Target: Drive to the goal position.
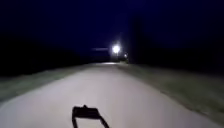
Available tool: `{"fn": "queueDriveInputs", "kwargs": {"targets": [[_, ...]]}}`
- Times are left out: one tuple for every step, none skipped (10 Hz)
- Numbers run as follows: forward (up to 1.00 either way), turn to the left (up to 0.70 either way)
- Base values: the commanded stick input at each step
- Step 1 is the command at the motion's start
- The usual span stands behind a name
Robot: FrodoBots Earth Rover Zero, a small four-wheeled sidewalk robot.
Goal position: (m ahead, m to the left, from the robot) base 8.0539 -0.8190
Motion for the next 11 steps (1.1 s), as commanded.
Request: {"fn": "queueDriveInputs", "kwargs": {"targets": [[1.00,0.00],[1.00,0.00],[1.00,0.00],[1.00,0.00],[1.00,0.00],[1.00,0.00],[1.00,0.00],[1.00,0.00],[1.00,0.00],[1.00,0.00],[1.00,0.00]]}}
